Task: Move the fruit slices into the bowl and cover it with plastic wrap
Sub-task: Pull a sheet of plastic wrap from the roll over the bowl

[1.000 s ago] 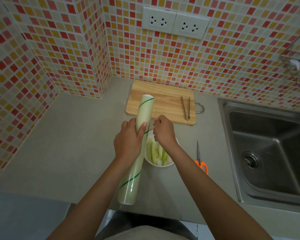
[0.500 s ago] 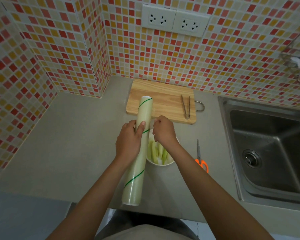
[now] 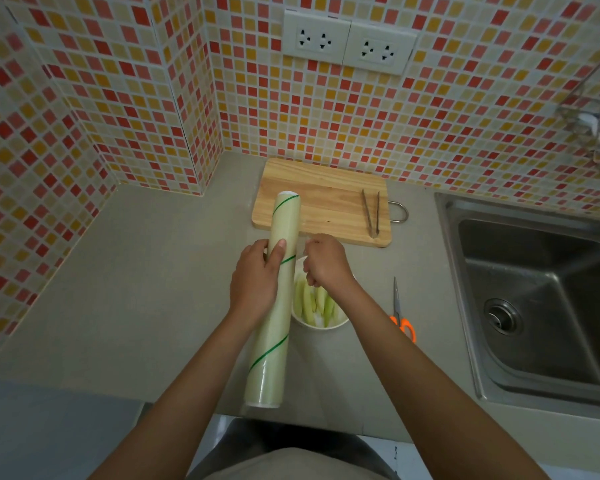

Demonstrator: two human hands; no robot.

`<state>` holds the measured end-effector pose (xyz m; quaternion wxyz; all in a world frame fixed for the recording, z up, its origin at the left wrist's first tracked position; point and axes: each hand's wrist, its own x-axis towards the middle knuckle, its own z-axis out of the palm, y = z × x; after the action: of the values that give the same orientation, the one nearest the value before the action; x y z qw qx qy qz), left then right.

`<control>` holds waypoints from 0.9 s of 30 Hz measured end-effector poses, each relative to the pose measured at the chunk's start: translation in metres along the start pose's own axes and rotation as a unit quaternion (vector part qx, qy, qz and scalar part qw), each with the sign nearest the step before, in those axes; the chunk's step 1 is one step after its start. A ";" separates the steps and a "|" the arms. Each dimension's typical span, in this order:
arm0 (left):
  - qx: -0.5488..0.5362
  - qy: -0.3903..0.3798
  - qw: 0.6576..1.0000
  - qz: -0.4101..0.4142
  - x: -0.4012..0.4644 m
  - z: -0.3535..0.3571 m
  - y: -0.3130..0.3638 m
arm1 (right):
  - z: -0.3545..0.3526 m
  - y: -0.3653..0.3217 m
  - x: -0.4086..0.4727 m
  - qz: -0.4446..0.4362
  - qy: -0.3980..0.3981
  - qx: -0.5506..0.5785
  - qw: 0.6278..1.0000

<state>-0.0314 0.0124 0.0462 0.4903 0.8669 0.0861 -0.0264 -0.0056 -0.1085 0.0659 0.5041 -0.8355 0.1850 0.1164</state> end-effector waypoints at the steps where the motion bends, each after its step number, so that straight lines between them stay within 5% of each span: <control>1: 0.006 0.004 1.000 0.000 0.001 0.000 0.000 | 0.000 0.000 -0.002 0.005 0.000 0.012 1.000; 20: -0.035 -0.018 0.999 0.003 0.001 0.002 -0.002 | 0.000 0.007 -0.008 -0.031 -0.019 -0.009 0.999; 27: -0.033 -0.020 0.999 0.004 0.002 0.002 -0.002 | -0.001 0.012 -0.010 -0.100 0.033 -0.054 0.993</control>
<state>-0.0297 0.0121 0.0435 0.5203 0.8499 0.0740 -0.0390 -0.0198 -0.1123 0.0601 0.4608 -0.8794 0.1103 0.0473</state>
